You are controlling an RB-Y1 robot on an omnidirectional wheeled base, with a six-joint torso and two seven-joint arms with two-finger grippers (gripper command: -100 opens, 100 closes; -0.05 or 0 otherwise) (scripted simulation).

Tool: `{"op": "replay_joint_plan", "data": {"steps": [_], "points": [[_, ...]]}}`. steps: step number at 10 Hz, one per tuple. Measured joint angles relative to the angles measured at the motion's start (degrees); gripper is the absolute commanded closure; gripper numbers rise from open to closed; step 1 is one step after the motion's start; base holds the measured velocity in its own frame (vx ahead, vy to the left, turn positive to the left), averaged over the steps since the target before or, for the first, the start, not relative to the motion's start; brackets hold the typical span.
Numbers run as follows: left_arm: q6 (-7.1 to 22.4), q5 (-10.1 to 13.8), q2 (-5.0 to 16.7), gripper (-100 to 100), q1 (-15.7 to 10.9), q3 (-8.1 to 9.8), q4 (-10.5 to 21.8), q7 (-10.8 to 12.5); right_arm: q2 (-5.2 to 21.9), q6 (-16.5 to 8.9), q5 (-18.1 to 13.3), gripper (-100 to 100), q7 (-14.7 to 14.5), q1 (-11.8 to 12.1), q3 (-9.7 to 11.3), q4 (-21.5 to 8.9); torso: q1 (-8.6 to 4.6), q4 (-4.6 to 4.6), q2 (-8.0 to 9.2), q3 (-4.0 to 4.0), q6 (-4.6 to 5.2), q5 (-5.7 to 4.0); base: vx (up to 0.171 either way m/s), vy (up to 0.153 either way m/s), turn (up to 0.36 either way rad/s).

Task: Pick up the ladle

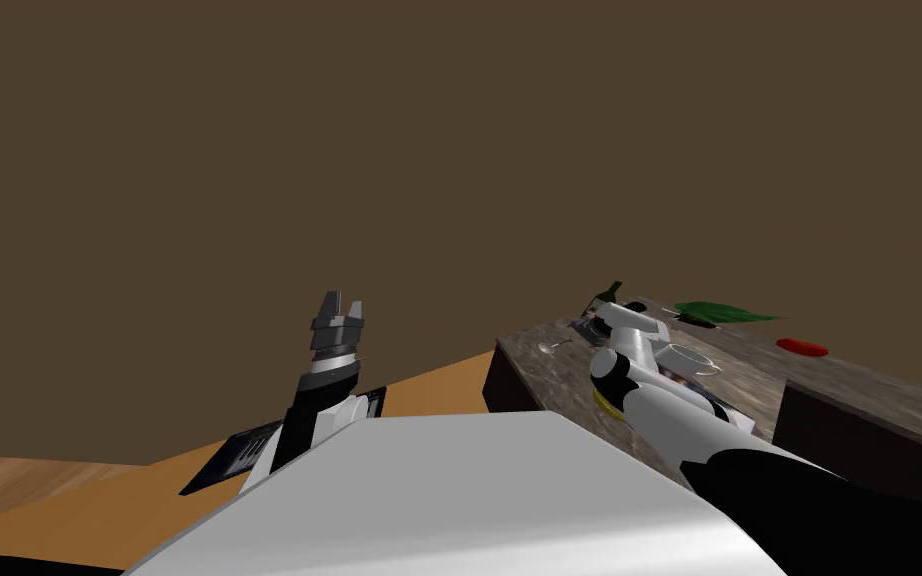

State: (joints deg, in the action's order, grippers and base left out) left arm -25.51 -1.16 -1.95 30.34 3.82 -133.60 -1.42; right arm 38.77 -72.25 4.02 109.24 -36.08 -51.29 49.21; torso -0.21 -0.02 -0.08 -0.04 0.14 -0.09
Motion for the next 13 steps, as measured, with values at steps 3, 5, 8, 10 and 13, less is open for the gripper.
{"op": "replay_joint_plan", "data": {"steps": [3,5,8,10,13], "points": [[0.0,0.0,0.0,0,0.0,0.00,0.0,0.0,0.8,-3.5,-0.4,-100,2.4,-1.4,-1.0,-3.3,0.05,0.00,-0.01,-0.01,0.00,0.02,-0.025,-0.029,0.141],[0.0,0.0,0.0,0,0.0,0.00,0.0,0.0,1.0,-6.2,-0.5,-100,4.2,-1.7,-2.3,-5.3,0.05,0.00,-0.01,-0.01,0.01,0.02,-0.022,-0.032,0.118],[0.0,0.0,0.0,0,0.0,0.00,0.0,0.0,2.0,-9.6,-0.9,-100,6.6,-3.0,-3.6,-9.3,0.05,0.00,-0.03,-0.02,-0.02,0.02,-0.018,-0.030,0.112],[0.0,0.0,0.0,0,0.0,0.00,0.0,0.0,0.9,-13.2,-1.1,-100,8.6,-2.5,-4.8,-9.5,0.05,-0.01,-0.05,-0.03,-0.01,0.01,-0.010,-0.024,0.075],[0.0,0.0,0.0,0,0.0,0.00,0.0,0.0,1.2,-13.7,-1.2,0,9.3,-2.7,-5.1,-11.8,0.14,-0.02,-0.09,-0.05,0.02,0.04,0.000,-0.002,0.006]]}}
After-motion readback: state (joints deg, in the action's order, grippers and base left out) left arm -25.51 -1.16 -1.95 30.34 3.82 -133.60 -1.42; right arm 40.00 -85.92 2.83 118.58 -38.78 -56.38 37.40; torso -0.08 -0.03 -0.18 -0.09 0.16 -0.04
